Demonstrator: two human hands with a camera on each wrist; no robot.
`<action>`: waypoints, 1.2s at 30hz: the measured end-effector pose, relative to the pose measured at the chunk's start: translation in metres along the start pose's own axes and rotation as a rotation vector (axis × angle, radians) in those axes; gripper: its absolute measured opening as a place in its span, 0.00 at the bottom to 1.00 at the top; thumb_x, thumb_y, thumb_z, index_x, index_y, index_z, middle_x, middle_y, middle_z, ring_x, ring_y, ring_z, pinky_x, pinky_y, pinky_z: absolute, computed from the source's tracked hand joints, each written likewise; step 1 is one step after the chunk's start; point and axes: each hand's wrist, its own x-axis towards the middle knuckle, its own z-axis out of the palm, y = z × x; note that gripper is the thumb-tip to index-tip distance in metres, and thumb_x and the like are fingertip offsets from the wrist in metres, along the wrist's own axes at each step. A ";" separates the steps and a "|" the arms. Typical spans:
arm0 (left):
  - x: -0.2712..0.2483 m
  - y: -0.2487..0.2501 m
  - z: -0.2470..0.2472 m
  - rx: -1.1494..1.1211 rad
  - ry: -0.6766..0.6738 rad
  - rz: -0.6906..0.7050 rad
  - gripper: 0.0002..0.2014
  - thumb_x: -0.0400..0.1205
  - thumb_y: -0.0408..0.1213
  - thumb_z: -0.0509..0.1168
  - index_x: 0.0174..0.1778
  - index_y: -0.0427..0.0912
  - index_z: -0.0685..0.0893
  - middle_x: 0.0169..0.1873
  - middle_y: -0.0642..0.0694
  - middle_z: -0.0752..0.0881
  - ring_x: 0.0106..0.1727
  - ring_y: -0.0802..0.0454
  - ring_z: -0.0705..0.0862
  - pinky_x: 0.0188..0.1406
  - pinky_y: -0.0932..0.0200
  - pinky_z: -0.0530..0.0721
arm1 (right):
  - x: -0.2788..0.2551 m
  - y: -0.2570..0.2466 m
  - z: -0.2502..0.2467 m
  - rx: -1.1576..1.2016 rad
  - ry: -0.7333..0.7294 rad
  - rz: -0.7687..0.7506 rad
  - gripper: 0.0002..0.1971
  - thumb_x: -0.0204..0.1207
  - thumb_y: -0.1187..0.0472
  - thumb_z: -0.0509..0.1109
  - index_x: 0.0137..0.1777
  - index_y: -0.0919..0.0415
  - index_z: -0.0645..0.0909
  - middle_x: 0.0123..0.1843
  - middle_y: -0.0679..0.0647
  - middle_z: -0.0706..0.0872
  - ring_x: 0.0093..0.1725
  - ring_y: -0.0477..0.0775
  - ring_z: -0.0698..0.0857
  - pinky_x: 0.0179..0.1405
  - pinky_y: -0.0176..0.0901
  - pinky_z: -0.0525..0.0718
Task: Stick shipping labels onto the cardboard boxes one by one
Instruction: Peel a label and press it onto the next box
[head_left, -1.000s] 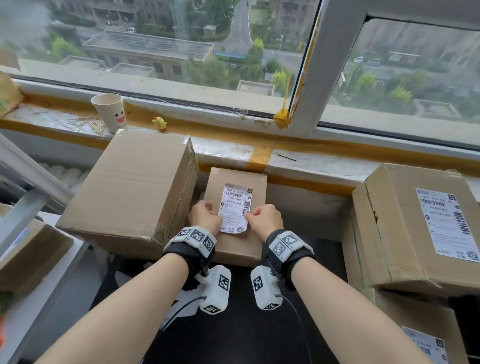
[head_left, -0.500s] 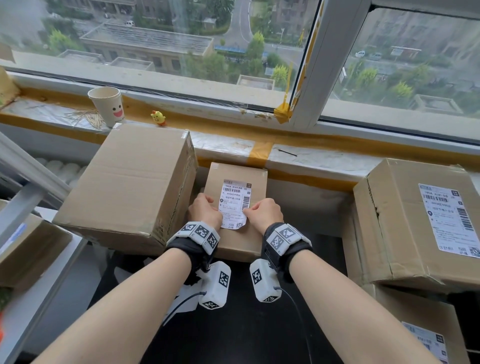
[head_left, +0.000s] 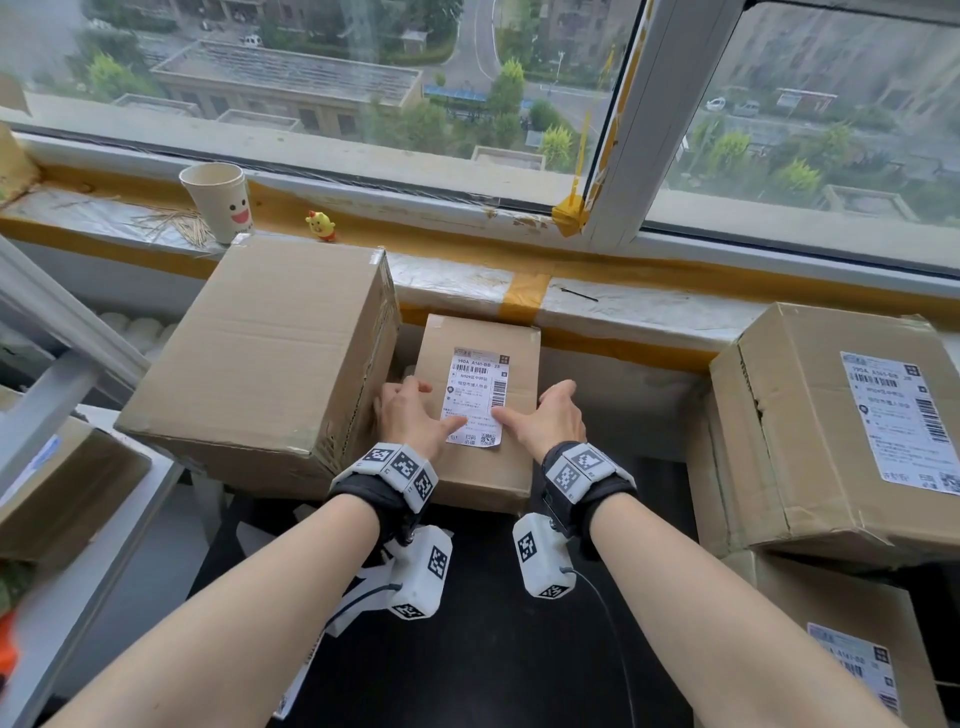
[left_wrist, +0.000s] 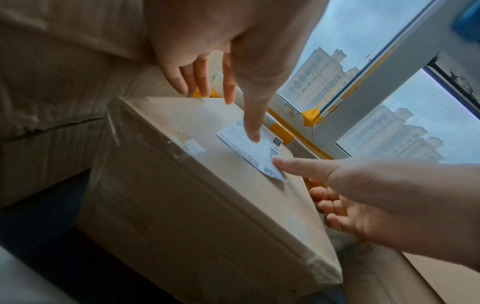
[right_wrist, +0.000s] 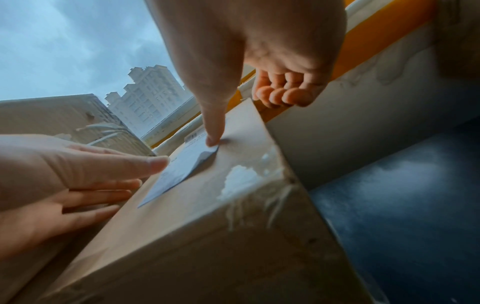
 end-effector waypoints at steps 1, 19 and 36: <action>-0.001 -0.001 0.000 0.012 -0.007 0.011 0.30 0.69 0.43 0.78 0.65 0.42 0.77 0.68 0.40 0.73 0.71 0.43 0.70 0.70 0.53 0.70 | -0.001 0.003 0.001 0.013 0.001 0.002 0.36 0.61 0.43 0.81 0.60 0.61 0.66 0.60 0.58 0.80 0.61 0.60 0.81 0.51 0.49 0.80; -0.028 -0.012 0.022 -0.220 -0.309 0.029 0.39 0.72 0.35 0.76 0.78 0.48 0.68 0.74 0.47 0.75 0.72 0.47 0.75 0.76 0.49 0.70 | -0.026 0.069 -0.036 0.335 -0.330 0.064 0.31 0.71 0.62 0.77 0.73 0.62 0.71 0.69 0.59 0.81 0.64 0.56 0.81 0.67 0.51 0.80; -0.028 -0.016 0.029 -0.151 -0.348 0.033 0.44 0.77 0.44 0.71 0.83 0.48 0.50 0.76 0.45 0.71 0.72 0.43 0.75 0.73 0.49 0.73 | -0.025 0.061 -0.016 0.207 -0.225 0.115 0.38 0.69 0.51 0.78 0.72 0.64 0.61 0.70 0.59 0.77 0.67 0.57 0.79 0.66 0.48 0.77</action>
